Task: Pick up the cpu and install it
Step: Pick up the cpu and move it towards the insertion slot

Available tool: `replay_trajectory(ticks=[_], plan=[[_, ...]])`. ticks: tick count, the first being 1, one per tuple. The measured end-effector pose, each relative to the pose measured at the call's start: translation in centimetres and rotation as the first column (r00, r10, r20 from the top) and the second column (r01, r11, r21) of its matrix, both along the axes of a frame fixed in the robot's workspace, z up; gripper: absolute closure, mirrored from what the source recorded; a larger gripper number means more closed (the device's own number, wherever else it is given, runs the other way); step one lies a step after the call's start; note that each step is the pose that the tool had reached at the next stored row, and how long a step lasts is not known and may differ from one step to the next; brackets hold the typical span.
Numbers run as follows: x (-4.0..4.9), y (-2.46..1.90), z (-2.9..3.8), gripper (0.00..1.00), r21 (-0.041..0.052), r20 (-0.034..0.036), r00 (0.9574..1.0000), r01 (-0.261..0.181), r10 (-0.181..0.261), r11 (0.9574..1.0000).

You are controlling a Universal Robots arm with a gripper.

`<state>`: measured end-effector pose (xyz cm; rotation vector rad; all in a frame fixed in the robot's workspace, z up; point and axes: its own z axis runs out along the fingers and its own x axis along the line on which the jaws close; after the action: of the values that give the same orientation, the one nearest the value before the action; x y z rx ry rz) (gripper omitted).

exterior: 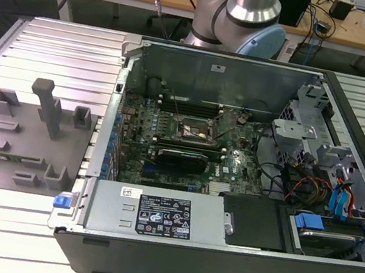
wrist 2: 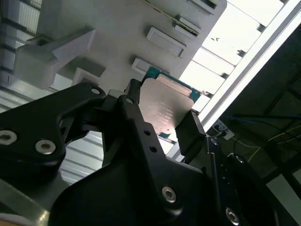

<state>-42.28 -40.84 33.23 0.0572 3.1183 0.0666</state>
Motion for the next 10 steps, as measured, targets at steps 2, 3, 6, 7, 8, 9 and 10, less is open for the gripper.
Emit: replay_trajectory(ticks=[2,3,6,7,8,9,10], plan=[[0.0,0.01,0.67,0.45,0.0,0.0,1.0,0.0,0.0,1.0],[0.0,0.01,1.31,0.45,0.0001,0.0,1.0,0.0,0.0,1.0],[0.0,0.03,2.13,0.45,0.0001,0.0,1.0,0.0,0.0,1.0],[0.0,0.03,2.36,0.45,0.0,0.0,1.0,0.0,0.0,1.0],[0.0,0.04,2.59,0.45,0.0001,0.0,1.0,0.0,0.0,1.0],[0.0,0.04,2.83,0.45,0.0001,0.0,1.0,0.0,0.0,1.0],[0.0,0.05,3.08,0.45,0.0,0.0,1.0,0.0,0.0,1.0]])
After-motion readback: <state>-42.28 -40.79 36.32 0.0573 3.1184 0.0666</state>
